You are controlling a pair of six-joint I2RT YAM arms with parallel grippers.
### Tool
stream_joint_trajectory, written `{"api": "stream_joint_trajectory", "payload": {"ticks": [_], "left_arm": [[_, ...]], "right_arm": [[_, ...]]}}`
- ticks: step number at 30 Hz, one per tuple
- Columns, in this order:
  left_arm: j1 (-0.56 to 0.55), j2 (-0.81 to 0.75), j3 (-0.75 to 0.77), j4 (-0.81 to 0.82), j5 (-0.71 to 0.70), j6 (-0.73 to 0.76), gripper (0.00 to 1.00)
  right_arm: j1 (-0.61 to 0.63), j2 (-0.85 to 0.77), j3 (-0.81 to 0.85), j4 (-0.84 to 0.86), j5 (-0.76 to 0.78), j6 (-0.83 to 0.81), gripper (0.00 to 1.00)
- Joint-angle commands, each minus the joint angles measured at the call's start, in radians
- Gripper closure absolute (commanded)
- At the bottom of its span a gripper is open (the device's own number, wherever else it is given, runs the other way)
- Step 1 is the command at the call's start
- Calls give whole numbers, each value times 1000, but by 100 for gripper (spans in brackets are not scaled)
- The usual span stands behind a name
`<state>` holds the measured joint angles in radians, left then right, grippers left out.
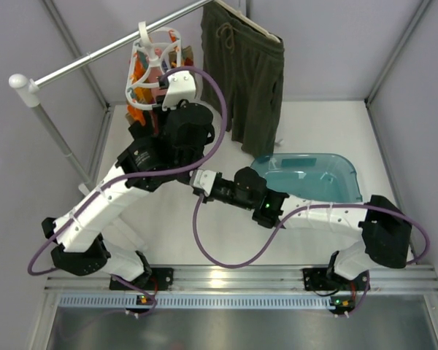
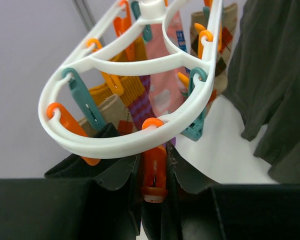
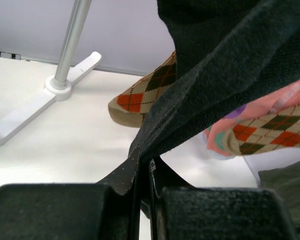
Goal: Remove the socks clipped to the hanger
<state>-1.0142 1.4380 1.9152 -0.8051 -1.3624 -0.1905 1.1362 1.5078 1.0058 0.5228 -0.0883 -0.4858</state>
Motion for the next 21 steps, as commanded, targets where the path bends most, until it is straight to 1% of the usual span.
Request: {"api": "stream_joint_trajectory", "payload": {"ticks": [1,3,6,7,8,9,10,11,12,13,14,15,16,17,18,20,21], "left_arm": [[51,-68,-30,24,216,-39,100],[83,-80,-53,23,273,-47,100],[95,-97,-70,27,374,-47,99],[95,-97,-71,27,396,-47,77],[95,-105,-74,27,445,-44,69],[95,-106,-74,27,463,-40,61],[95,-108,-73,27,483,-32,48],[97,-108,-68,30,528,-26,41],[97,-111,-65,30,558,-15,36],[98,-113,-62,30,586,-7,29],[97,-114,-52,32,611,-1,25],[97,-114,-45,29,675,8,20],[97,-117,-41,30,706,11,16],[97,-120,-32,33,751,17,9],[97,-129,-27,35,828,29,2],[97,-139,-19,44,920,43,2],[97,-152,-19,50,992,54,2]], "right_arm": [[14,-76,-53,63,-16,47,100],[11,-87,-73,74,-18,67,100],[2,-113,-81,40,-25,85,100],[-1,-135,-84,36,-30,93,100],[-10,-144,-96,29,-25,102,100],[-13,-156,-102,29,-22,119,100],[-16,-179,-110,28,-19,127,100],[-21,-190,-121,22,-16,131,100],[-24,-202,-125,13,-18,134,100],[-26,-227,-128,2,-18,139,100],[-32,-238,-131,-10,-21,145,100],[-36,-251,-136,-41,-30,162,100],[-45,-277,-138,-56,-45,171,100],[-65,-288,-139,-78,-86,179,100],[-78,-300,-138,-119,-109,196,100],[-119,-333,-121,-182,-195,213,100],[-134,-340,-115,-210,-223,231,100]]}}
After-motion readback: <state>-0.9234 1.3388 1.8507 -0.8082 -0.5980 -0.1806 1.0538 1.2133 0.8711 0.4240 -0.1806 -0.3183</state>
